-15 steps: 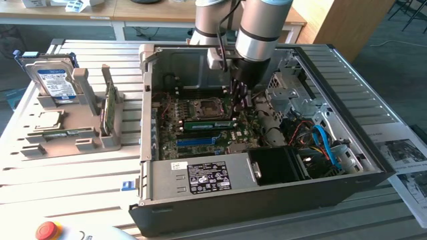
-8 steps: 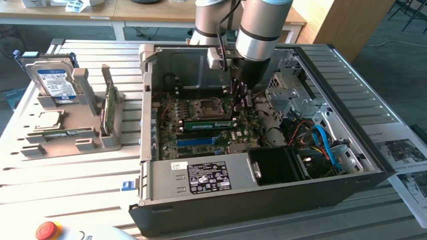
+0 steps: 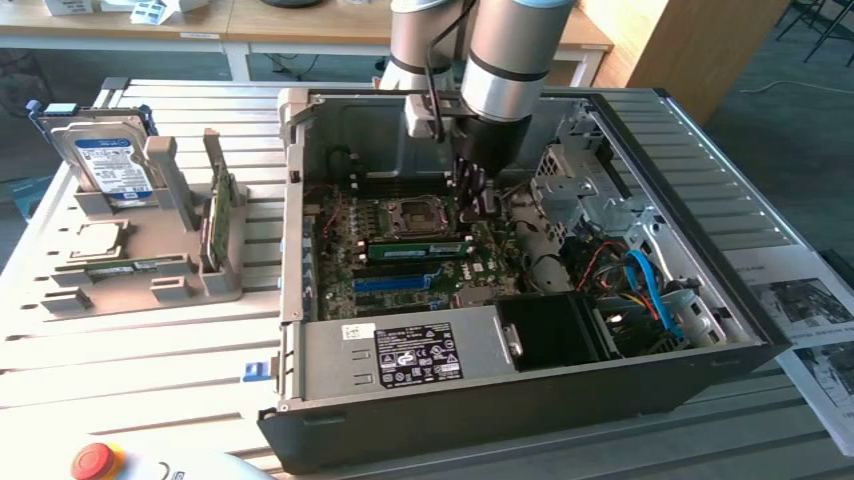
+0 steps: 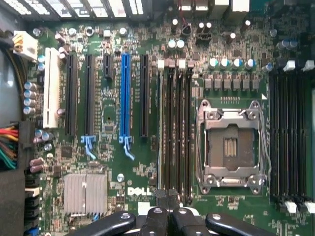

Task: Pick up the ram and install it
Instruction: 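Press down the ram until it locks into place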

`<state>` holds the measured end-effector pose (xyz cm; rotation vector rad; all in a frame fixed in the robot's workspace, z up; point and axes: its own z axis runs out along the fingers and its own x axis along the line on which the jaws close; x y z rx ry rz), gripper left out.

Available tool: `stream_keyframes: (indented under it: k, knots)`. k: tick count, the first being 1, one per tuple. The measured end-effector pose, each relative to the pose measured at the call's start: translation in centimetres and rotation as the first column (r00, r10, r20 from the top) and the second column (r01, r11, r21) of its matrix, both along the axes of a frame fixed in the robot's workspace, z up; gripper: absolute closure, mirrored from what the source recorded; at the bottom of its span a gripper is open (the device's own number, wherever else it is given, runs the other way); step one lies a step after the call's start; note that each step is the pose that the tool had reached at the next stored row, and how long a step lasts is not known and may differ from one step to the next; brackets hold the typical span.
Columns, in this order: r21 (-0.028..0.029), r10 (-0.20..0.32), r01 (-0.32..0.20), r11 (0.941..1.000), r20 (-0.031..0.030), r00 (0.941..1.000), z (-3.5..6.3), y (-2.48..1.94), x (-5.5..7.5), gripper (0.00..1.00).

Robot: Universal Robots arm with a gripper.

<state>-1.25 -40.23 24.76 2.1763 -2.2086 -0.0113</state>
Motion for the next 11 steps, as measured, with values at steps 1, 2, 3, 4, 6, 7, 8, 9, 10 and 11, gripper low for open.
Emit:
stream_keyframes:
  k: [1, 2, 3, 4, 6, 7, 8, 9, 10, 11]
  knots:
    - [0.0, 0.0, 0.0, 1.0, 0.0, 1.0, 0.0, 0.0, -0.2, 0.9]
    - [-0.0001, 0.0, 0.0, 1.0, 0.0, 1.0, 0.0, 0.01, -0.5, 0.9]
    - [0.0, 0.0, 0.0, 1.0, 0.0, 1.0, 0.0, 0.02, -0.7, 0.9]
    - [0.0001, 0.0, 0.0, 1.0, 0.0, 1.0, 0.0, 0.02, -1.0, 0.9]
    - [0.0, 0.0, 0.0, 1.0, 0.0, 1.0, 0.0, 0.02, -1.5, 0.9]
    - [0.0, 0.0, 0.0, 1.0, 0.0, 1.0, 0.0, 0.02, -1.8, 0.9]
    - [0.0, 0.0, 0.0, 1.0, 0.0, 1.0, 0.0, 0.02, -2.0, 0.9]
    - [0.0, 0.0, 0.0, 1.0, 0.0, 1.0, 0.0, 0.02, -2.3, 0.9]
    - [0.0, 0.0, 0.0, 1.0, 0.0, 1.0, 0.0, 0.02, -2.6, 0.9]
    - [0.0, 0.0, 0.0, 1.0, 0.0, 1.0, 0.0, 0.01, -2.8, 0.9]
